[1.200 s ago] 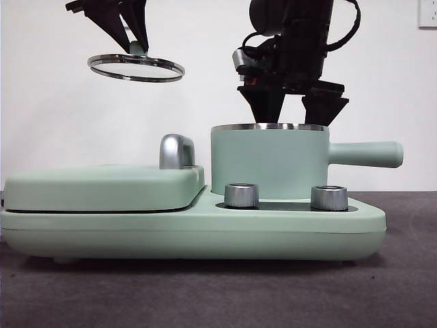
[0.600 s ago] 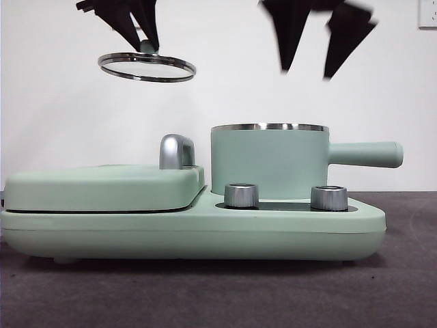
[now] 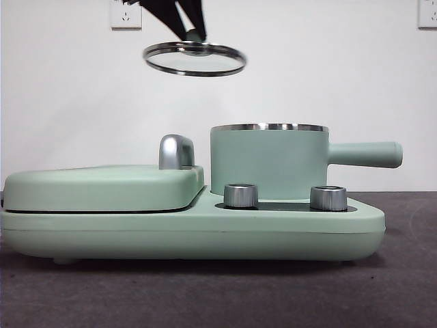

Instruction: Put the buns in a small steamer

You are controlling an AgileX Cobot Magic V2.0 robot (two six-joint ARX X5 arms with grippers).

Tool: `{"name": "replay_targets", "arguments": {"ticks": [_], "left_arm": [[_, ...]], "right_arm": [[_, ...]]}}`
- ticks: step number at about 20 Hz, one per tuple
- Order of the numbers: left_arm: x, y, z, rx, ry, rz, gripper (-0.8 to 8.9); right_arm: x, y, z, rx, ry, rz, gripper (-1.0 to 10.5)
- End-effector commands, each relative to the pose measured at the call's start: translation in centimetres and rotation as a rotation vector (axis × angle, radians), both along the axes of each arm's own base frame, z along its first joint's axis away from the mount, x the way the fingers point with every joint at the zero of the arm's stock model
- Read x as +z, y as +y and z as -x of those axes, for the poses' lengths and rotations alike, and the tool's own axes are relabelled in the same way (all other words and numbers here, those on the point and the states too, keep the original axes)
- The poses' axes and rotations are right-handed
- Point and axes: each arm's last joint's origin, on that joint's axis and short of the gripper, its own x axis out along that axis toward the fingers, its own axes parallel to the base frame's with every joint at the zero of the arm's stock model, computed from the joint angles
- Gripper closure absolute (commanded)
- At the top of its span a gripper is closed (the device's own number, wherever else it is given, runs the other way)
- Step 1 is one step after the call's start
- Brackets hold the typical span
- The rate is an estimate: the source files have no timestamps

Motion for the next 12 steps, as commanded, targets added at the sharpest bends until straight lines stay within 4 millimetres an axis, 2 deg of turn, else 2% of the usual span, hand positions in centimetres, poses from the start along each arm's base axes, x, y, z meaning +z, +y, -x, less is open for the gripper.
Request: {"name": "replay_targets", "arguments": {"ticks": [1, 4, 6, 9, 12], "left_arm": [[0.7, -1.4, 0.9, -0.045, -0.036, 0.028, 8.06], [0.7, -3.3, 2.2, -0.103, -0.034, 0.027, 8.06], [0.7, -4.4, 3.1, -0.138, -0.033, 0.027, 8.06], [0.4, -6.2, 4.4, -0.197, -0.024, 0.02, 8.06], [-0.3, -7.4, 5.0, -0.235, -0.01, 0.001, 8.06]], "right_arm": [[-0.8, -1.5, 2.9, -0.024, -0.079, -0.092, 5.4], [-2.8, -3.5, 6.6, -0.021, -0.194, -0.156, 5.4], [-3.9, -4.5, 8.5, -0.018, -0.25, -0.186, 5.4], [-4.9, -5.3, 10.2, 0.009, -0.296, -0.232, 5.4], [-5.2, -5.5, 10.8, 0.056, -0.303, -0.272, 5.4]]}}
